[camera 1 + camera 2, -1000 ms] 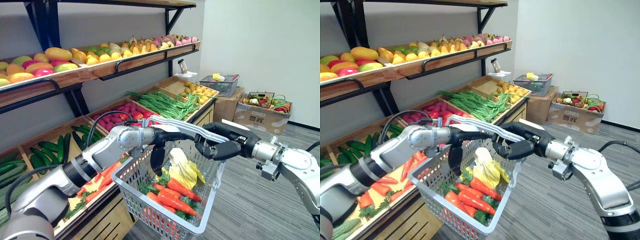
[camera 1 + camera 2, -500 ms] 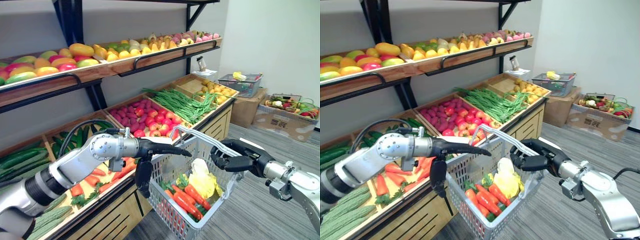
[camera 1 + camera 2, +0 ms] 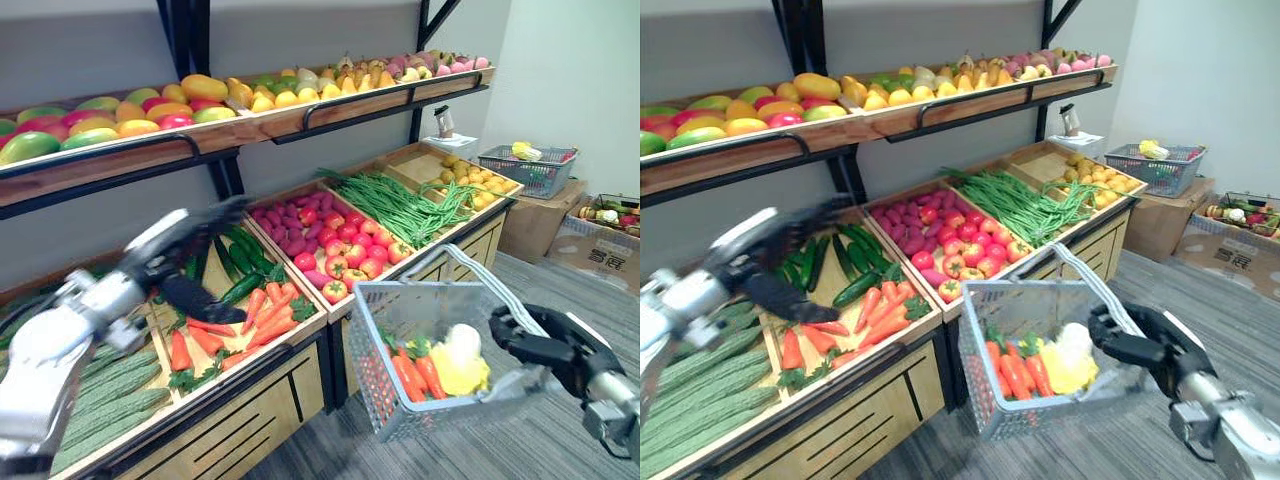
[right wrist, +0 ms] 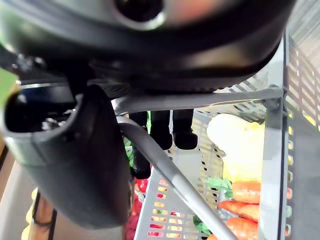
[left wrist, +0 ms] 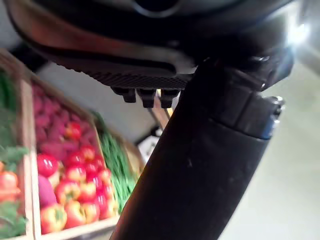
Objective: Pick vegetable in the basket
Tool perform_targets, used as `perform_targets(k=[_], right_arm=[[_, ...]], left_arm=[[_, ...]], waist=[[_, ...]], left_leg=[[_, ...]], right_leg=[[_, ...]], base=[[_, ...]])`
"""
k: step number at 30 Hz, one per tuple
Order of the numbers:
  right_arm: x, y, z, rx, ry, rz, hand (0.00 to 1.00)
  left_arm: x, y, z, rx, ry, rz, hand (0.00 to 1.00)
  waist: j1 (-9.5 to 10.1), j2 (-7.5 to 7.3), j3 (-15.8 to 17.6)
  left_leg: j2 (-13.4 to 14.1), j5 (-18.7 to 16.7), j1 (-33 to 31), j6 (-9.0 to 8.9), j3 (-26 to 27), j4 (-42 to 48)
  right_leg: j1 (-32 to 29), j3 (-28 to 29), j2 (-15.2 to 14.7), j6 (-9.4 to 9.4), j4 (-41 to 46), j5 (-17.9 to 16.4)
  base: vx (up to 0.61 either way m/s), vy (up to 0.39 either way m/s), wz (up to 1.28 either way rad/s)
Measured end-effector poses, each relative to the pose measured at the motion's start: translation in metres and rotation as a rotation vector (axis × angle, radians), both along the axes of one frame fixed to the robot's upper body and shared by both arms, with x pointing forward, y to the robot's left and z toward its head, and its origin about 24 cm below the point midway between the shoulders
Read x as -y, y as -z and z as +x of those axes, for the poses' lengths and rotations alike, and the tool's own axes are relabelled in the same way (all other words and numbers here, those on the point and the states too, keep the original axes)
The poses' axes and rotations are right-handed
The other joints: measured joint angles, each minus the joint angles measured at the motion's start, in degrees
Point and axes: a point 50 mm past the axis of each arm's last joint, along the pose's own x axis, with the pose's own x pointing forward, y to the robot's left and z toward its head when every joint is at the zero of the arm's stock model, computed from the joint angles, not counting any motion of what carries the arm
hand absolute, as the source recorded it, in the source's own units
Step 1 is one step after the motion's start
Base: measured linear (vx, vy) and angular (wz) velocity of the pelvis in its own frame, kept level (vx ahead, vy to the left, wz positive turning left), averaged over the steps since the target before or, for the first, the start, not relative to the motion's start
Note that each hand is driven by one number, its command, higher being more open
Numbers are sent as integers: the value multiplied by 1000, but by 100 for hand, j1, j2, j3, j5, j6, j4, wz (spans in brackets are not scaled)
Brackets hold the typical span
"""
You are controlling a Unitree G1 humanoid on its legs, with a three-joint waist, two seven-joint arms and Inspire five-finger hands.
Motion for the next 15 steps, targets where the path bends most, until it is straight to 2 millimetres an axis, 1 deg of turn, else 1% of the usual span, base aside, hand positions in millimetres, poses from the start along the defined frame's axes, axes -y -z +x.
perform_targets(k=[1,2,3,4,5,6,7,8,9,10,11,12,13,14,15], right_arm=[[2,8,-3,-20,25,25,0],[3,20,-7,-46,61,65,0],[4,27,-9,-60,82,86,0],[4,37,-13,-82,111,115,0],[3,50,-17,-115,149,150,0],[1,64,-22,-152,186,179,0],[0,71,-25,-171,206,196,0],[-3,84,-30,-208,247,231,0],[-8,95,-34,-239,286,262,0],[-11,101,-36,-254,300,276,0],[-20,110,-39,-282,319,304,0],[-31,120,-45,-313,337,339,0],[-36,125,-49,-331,342,354,0],[-49,134,-53,-361,347,392,0],[-66,151,-59,-404,357,449,0]], left_arm=[[-15,10,-11,19,-91,-78,100],[-33,25,-25,43,-224,-171,100],[-41,33,-31,55,-298,-214,100],[-52,46,-41,66,-402,-277,100],[-64,64,-54,82,-542,-381,100],[-72,83,-68,98,-681,-477,100],[-75,92,-75,108,-750,-523,100],[-78,110,-89,125,-878,-614,100],[-76,128,-101,133,-984,-690,100],[-74,137,-109,138,-1036,-722,100],[-66,153,-122,136,-1111,-778,100],[-54,167,-131,115,-1153,-815,100],[-48,173,-135,103,-1168,-830,100],[-35,186,-145,73,-1195,-857,100],[-17,206,-154,7,-1228,-932,100]], waist=[[12,-31,20],[23,-75,48],[22,-94,51],[24,-113,58],[55,-127,67],[118,-130,69],[146,-130,69],[182,-131,71],[205,-132,71],[219,-135,73],[255,-153,85],[293,-175,96],[314,-187,90],[340,-213,91],[398,-264,87]], left_leg=[[-4,5,-11,8,-16,-9],[-12,13,-46,18,-53,-21],[-19,20,-82,24,-88,-24],[-36,49,-106,34,-151,-55],[-57,90,-108,42,-183,-113],[-64,110,-106,44,-211,-153],[-67,124,-105,45,-227,-172],[-75,145,-112,43,-285,-199],[-80,160,-133,53,-351,-220],[-83,167,-138,57,-366,-231],[-94,178,-140,69,-390,-250],[-105,187,-143,83,-496,-256],[-106,190,-141,87,-532,-260],[-106,191,-130,89,-605,-258],[-103,193,-131,97,-682,-254]], right_leg=[[-1,-13,-4,-1,-7,0],[-7,-42,-14,-3,-24,1],[-14,-80,-28,-3,-36,1],[-17,-114,-48,-3,-46,2],[-17,-145,-65,-4,-58,1],[-18,-155,-69,-4,-75,2],[-15,-171,-74,-4,-81,2],[-3,-232,-90,-4,-94,2],[11,-299,-109,-4,-104,1],[12,-320,-115,-4,-107,1],[29,-357,-133,-4,-130,1],[116,-455,-164,-3,-186,0],[147,-493,-173,-5,-197,-3],[212,-568,-186,-27,-210,-31],[287,-668,-202,-26,-212,-63]], base=[[-9,5,16],[-9,1,14],[-6,-2,20],[8,1,22],[22,6,17],[34,10,11],[49,12,12],[57,11,23],[47,9,25],[33,9,21],[13,5,25],[14,4,29],[1,-2,37],[-29,-14,39],[-41,-17,37]])
